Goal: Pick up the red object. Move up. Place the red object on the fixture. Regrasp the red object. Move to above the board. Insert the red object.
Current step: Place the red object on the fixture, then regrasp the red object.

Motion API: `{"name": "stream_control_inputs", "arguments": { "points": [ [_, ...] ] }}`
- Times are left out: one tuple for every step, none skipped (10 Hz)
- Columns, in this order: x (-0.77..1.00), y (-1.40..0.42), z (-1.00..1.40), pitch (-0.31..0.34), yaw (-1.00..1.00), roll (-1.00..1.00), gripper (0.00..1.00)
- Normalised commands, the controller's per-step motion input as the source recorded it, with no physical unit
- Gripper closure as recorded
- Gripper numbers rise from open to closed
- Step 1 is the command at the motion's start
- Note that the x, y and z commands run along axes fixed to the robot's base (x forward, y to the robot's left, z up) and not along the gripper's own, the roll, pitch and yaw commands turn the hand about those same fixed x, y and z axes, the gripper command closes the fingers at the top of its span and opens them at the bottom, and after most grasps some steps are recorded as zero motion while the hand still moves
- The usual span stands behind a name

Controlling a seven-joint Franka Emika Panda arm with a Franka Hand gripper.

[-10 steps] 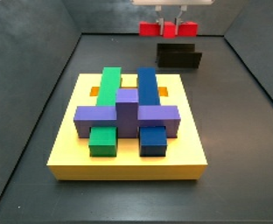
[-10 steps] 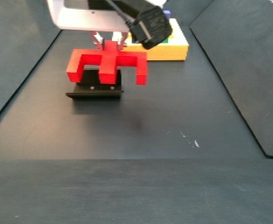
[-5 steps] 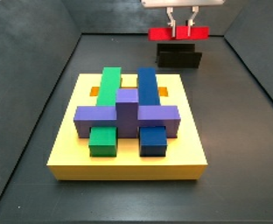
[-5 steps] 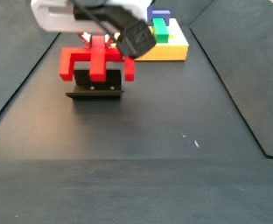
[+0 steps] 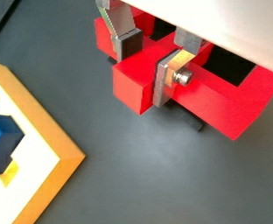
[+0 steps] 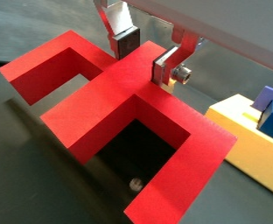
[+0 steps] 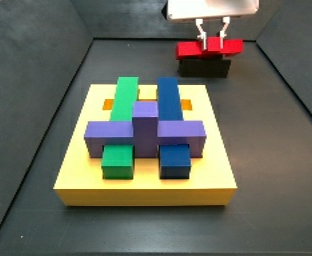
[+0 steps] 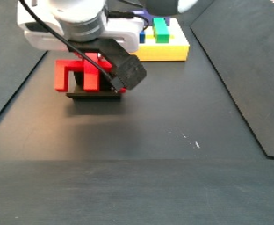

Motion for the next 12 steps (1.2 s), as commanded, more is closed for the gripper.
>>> {"name": "stream_control_inputs", "arguments": {
  "points": [
    [-0.18,-0.11,-0.23,-0.217,0.00,0.00,1.00],
    [-0.38,0.00,-0.26,-0.246,0.00,0.00,1.00],
    [-0.16,0.09,-0.29,-0.189,0.00,-0.03,1.00],
    [0.00,0.05,-0.25,-0.006,-0.02,0.00,1.00],
    [0.03,0.03,-0.16,0.000,-0.05,0.00,1.00],
    [0.00,0.00,0.00,0.000,0.00,0.00,1.00],
    [0.00,0.00,0.00,0.000,0.00,0.00,0.00],
    [0.00,-0.20,0.31,-0.051,0.00,0.69,0.00],
    [0.00,-0.14,0.55,0.000,0.00,1.00,0.00],
    [0.00,-0.15,0.58,0.000,0.00,1.00,0.00],
    [0.00,-0.15,0.58,0.000,0.00,1.00,0.00],
    [0.00,-0.14,0.51,0.000,0.00,1.00,0.00]
  ]
}}
